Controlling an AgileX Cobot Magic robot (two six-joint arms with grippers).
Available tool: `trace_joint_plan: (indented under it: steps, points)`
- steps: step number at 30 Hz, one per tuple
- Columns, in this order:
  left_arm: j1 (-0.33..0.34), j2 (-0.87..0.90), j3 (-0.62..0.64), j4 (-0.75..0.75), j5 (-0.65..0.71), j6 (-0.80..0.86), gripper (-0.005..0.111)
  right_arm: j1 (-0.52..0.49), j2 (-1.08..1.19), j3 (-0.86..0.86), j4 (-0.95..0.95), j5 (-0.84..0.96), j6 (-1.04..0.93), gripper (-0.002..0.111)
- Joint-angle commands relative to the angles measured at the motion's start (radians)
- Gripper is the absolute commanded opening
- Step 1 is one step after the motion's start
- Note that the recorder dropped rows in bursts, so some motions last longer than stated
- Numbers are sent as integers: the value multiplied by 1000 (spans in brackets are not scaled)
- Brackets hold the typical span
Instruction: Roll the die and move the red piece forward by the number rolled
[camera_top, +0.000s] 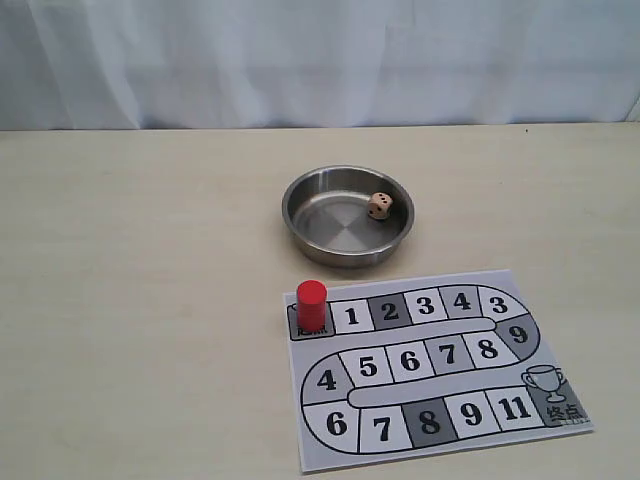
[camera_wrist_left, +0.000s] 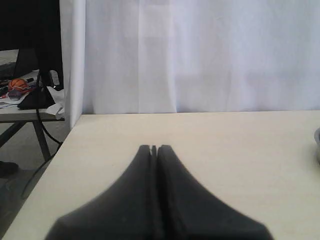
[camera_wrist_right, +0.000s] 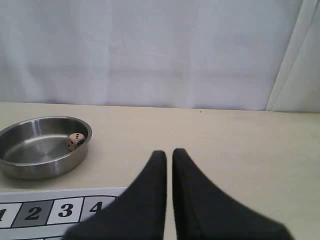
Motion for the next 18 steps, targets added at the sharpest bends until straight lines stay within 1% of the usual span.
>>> trace_joint_plan:
  steps: [1, 8, 11, 14, 15, 16, 18]
  points:
    - [0, -1, -5, -2, -8, -3, 0, -2, -5, 3, -7, -4, 3, 4]
    - [0, -1, -5, -2, -6, -3, 0, -2, -5, 3, -7, -4, 3, 4]
    - [0, -1, -5, -2, -6, -3, 0, -2, -5, 3, -2, -39, 3, 4]
    - [0, -1, -5, -2, -6, -3, 0, -2, -5, 3, 29, -133, 3, 4]
    - [0, -1, -5, -2, -6, -3, 0, -2, -5, 3, 29, -248, 3, 4]
    - [0, -1, -5, -2, -6, -3, 0, -2, -5, 3, 29, -304, 21, 4]
    - [0, -1, -5, -2, -6, -3, 0, -2, -5, -6, 29, -319, 94, 4]
